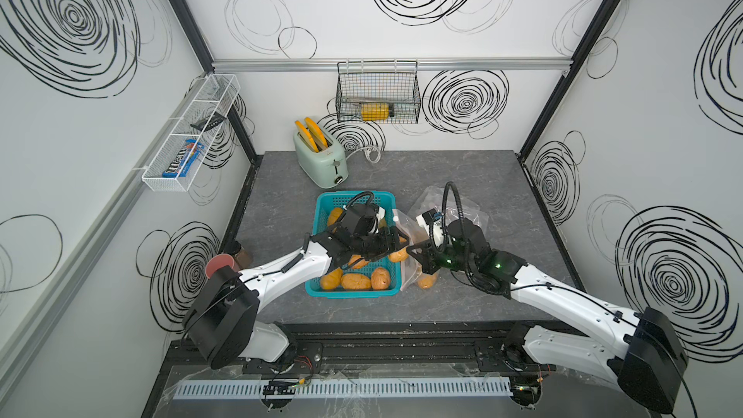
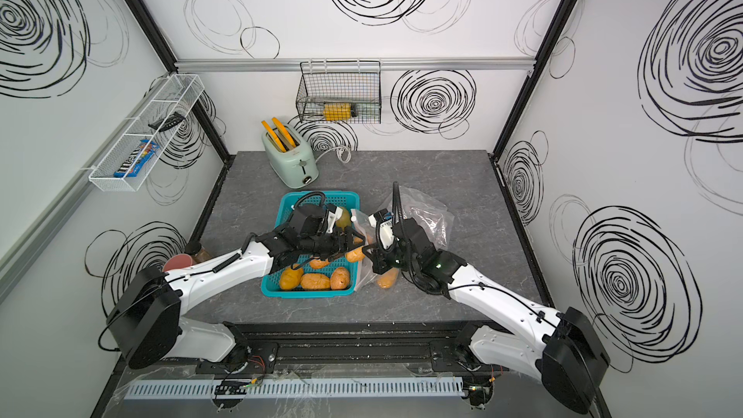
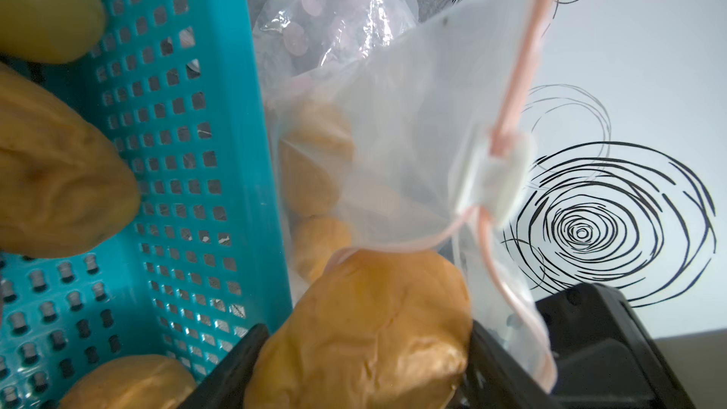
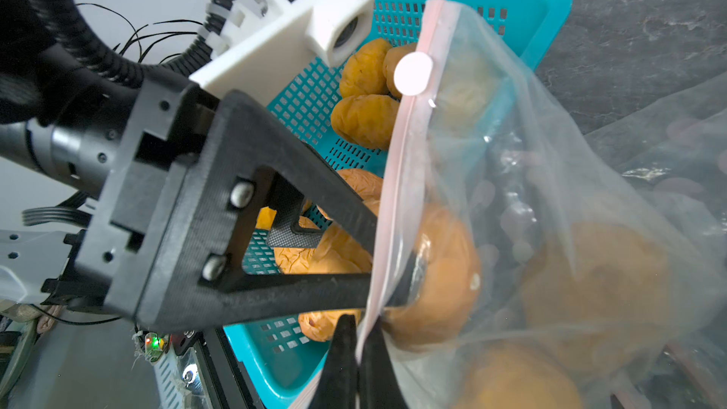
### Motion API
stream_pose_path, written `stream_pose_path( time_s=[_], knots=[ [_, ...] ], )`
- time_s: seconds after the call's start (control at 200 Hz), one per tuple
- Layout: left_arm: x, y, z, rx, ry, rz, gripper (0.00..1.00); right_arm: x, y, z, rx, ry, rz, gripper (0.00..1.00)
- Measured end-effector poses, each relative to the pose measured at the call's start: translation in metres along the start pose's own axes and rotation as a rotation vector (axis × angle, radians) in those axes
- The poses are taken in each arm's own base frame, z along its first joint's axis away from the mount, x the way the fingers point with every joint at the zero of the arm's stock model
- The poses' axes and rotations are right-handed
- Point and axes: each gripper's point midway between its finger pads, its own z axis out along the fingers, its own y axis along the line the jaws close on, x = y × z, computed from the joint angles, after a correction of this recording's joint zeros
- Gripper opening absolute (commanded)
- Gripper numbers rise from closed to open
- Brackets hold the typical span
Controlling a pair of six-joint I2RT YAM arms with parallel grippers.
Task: Put the potatoes into a zipper bag and zip it
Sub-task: Place the potato into the zipper food storage bag.
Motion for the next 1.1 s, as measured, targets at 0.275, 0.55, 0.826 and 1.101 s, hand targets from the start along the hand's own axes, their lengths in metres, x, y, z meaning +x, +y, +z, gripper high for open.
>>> stream_pose_path(
  time_s=[0.275,0.55,0.826,1.101],
  knots=[
    [0.000,0.001,0.000,-0.004,-0.001,-0.006,0.99,-0.005,-0.002,0.000,0.015,-0.011,0.006,0.00],
    [-0.003,-0.004,-0.011,0.024,-0.015,0.009,0.96,-0.012,-0.002,-0.001,-0.001,-0.033,0.041,0.00],
    [0.007,-0.015,-0.021,0.100,0.004,0.044,0.61,-0.015,-0.007,-0.002,0.009,-0.039,0.055,0.00],
    [0.014,-0.013,-0.019,0.112,0.026,0.065,0.47,-0.016,-0.010,-0.002,0.014,-0.042,0.058,0.00]
  ],
)
